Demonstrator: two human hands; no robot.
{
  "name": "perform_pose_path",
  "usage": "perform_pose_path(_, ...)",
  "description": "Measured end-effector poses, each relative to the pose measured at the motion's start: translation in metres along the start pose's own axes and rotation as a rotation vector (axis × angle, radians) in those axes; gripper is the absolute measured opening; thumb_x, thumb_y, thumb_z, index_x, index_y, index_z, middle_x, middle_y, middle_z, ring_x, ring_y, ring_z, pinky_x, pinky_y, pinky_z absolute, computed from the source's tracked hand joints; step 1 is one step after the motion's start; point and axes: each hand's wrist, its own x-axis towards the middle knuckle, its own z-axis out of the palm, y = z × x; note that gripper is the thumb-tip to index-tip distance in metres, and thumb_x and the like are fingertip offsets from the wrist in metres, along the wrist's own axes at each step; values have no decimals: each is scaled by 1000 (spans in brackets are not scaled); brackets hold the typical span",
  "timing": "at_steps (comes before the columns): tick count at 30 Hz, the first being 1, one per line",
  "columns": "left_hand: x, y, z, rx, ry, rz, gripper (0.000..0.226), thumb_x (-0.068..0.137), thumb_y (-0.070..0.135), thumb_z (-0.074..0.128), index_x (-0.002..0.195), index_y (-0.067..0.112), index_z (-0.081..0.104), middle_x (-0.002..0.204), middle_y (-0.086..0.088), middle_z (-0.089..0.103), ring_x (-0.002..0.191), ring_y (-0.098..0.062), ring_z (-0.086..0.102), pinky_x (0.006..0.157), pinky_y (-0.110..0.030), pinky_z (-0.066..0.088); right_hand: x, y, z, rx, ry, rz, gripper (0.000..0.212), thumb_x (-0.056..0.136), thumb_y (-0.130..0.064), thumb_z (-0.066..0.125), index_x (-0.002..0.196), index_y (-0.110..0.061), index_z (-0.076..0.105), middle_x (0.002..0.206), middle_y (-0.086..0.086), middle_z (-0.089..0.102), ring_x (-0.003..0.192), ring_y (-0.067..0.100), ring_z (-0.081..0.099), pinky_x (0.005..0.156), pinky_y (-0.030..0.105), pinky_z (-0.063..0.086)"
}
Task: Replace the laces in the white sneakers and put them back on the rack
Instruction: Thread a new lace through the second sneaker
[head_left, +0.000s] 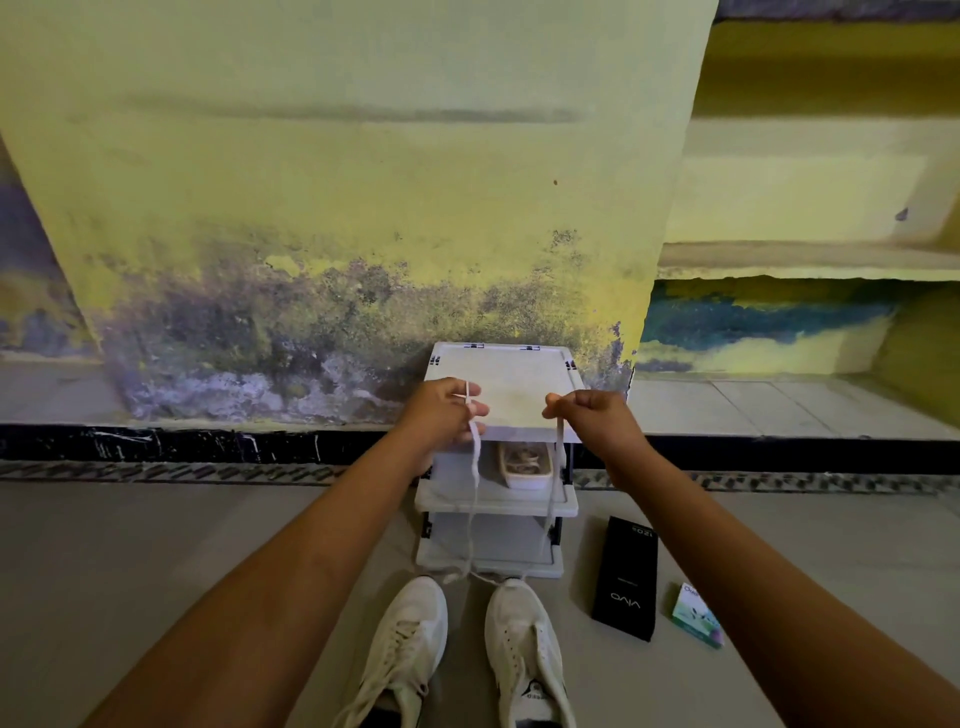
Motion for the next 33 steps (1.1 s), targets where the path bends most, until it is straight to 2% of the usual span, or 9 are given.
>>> perform_pose_path(3,0,5,9,-54,29,27,23,98,6,44,113,0,60,85,-7,62,67,-14,62,49,-13,50,-6,-6,9,108,-102,36,23,96,-13,49,78,-11,63,74,2,61,69,12,53,63,24,44)
perform_pose_path(7,-4,14,18,-126,18,-7,18,95,12,53,105,5,66,92,-4,58,67,-14,59,50,-13,50,-12,-15,19,245,-184,66,22,97,-3,41,90,-10,60,64,5,56,52,11,51,53,20,45)
perform_pose_path(13,-13,26,23,-183,-19,-31,6,89,15,63,94,16,66,76,1,60,63,-8,52,55,-16,45,-16,-18,28,319,-104,61,25,97,-22,49,81,-10,65,61,2,43,50,12,37,42,19,34)
perform_pose_path(16,-14,29,23,-203,9,-58,4,90,19,62,87,20,64,76,4,58,67,-11,49,60,-21,39,-17,-18,27,299,-72,18,24,96,-23,53,87,-8,70,59,1,38,50,11,32,40,15,29)
perform_pose_path(18,-14,29,23,-206,28,-91,5,91,23,61,89,20,65,80,4,58,72,-13,46,60,-23,38,-18,-18,26,296,-72,-8,21,94,-20,55,93,-5,71,55,-1,39,50,10,32,38,13,28)
perform_pose_path(21,-14,31,23,-218,22,-116,17,92,27,59,103,18,67,85,6,58,81,-14,44,64,-25,36,-19,-19,27,263,-67,-48,18,93,-17,57,83,-9,70,44,-12,43,49,7,35,39,9,29)
perform_pose_path(25,-14,33,26,-271,7,-128,27,90,27,61,114,16,65,97,2,58,104,-21,45,85,-31,34,-20,-19,30,263,-39,-37,20,93,-14,57,94,1,71,49,-4,40,36,0,34,37,11,29)
perform_pose_path(29,-14,32,28,-294,2,-140,25,90,24,61,113,14,65,107,-3,55,108,-21,44,89,-31,34,-20,-20,30,249,-26,-40,20,93,-14,57,96,0,71,53,-1,40,43,6,34,37,12,29)
perform_pose_path(33,-12,31,28,-289,1,-134,26,90,21,60,114,12,65,112,-3,55,110,-20,44,89,-31,33,-19,-19,29,240,-41,-60,20,93,-13,56,97,0,71,54,-2,44,45,4,36,39,9,31)
